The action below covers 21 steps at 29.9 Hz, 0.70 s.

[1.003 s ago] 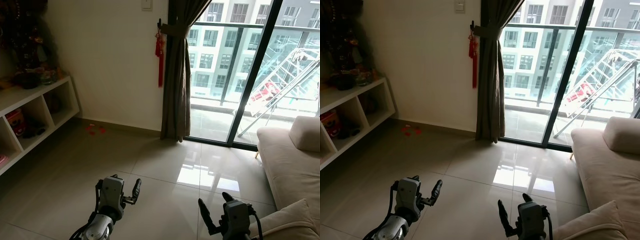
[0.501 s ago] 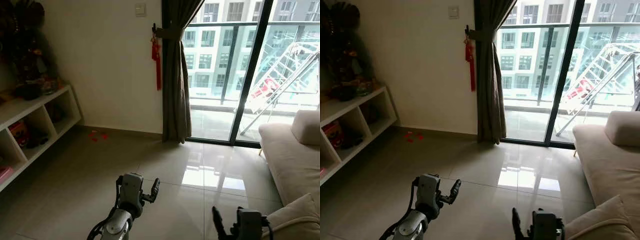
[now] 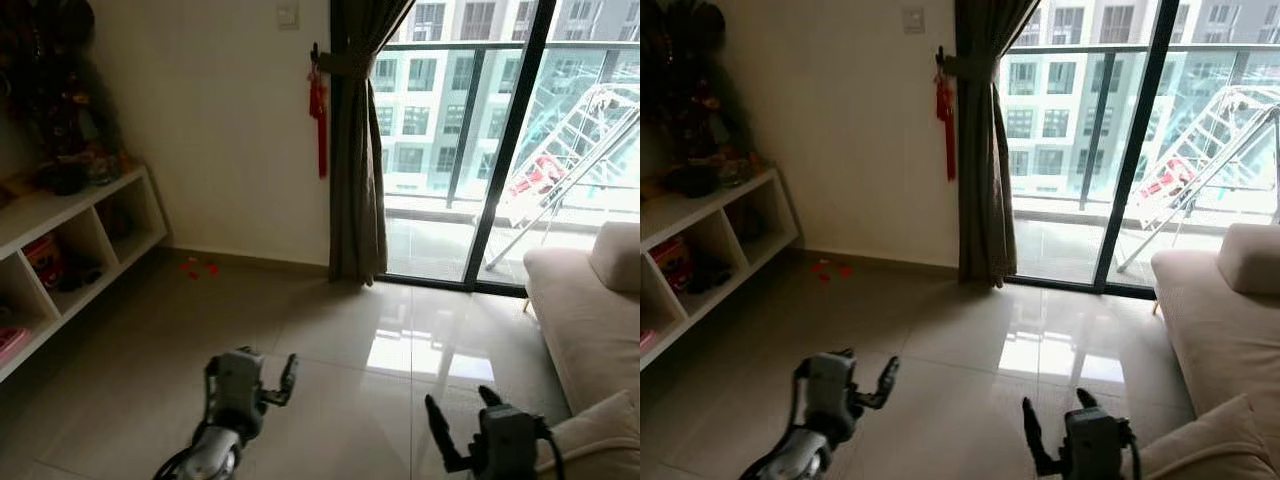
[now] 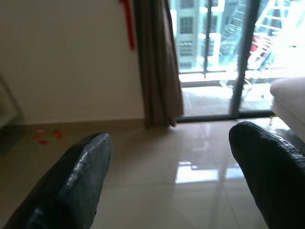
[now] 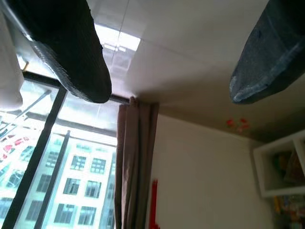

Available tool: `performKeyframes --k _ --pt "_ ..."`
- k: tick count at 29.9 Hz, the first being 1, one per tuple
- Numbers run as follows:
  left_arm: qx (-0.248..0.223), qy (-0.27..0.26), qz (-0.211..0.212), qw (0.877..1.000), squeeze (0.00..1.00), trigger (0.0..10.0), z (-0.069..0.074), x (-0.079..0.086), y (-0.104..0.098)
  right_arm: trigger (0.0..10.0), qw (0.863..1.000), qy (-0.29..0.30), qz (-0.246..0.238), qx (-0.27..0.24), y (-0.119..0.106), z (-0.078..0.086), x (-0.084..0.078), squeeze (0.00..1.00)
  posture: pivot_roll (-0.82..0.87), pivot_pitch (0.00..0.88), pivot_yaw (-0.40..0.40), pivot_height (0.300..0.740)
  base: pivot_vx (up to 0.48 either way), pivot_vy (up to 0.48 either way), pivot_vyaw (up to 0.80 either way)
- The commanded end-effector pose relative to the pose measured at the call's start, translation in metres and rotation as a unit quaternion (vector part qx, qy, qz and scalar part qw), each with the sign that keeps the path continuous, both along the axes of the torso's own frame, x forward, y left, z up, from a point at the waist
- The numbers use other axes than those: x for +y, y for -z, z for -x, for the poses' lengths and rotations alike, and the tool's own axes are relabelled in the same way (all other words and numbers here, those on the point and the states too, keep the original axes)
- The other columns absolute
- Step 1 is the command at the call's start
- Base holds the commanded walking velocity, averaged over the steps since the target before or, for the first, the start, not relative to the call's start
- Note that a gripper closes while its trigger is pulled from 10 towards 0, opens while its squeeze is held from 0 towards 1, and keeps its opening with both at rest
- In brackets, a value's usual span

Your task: Move the pillow to the sofa from floor

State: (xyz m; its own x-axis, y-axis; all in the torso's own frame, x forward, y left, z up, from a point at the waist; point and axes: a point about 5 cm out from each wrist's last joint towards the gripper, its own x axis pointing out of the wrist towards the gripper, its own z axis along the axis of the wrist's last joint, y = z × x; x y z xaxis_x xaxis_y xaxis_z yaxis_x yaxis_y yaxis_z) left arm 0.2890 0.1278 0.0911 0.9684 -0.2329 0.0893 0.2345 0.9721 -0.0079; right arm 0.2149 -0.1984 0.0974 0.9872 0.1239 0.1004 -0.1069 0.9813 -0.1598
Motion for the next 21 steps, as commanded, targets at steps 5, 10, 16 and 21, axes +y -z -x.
performKeyframes --k 5,10,16,21 --pt "-0.028 0.012 0.007 1.0 0.0 10.0 0.004 0.008 -0.015 10.0 1.0 0.008 -0.02 0.01 -0.001 0.005 -0.005 0.0 0.09 0.0 0.036 0.74 0.0 0.0 -0.3" --pt "-0.023 0.055 -0.033 0.998 0.0 10.0 0.01 0.006 -0.011 10.0 0.999 -0.017 -0.014 0.024 0.003 0.012 0.0 0.0 0.1 0.0 0.035 0.74 0.0 0.0 -0.78" --pt "-0.011 0.08 -0.079 0.994 0.0 10.0 0.013 0.014 -0.004 10.0 0.999 -0.021 0.004 0.033 0.003 0.013 -0.009 0.0 0.09 0.0 0.038 0.74 0.0 0.0 -0.78" --pt "-0.005 0.061 -0.062 0.996 0.0 10.0 0.009 0.012 -0.006 10.0 0.999 -0.012 -0.005 0.03 0.001 0.01 -0.007 0.0 0.09 0.0 0.038 0.74 0.0 0.0 -0.78"
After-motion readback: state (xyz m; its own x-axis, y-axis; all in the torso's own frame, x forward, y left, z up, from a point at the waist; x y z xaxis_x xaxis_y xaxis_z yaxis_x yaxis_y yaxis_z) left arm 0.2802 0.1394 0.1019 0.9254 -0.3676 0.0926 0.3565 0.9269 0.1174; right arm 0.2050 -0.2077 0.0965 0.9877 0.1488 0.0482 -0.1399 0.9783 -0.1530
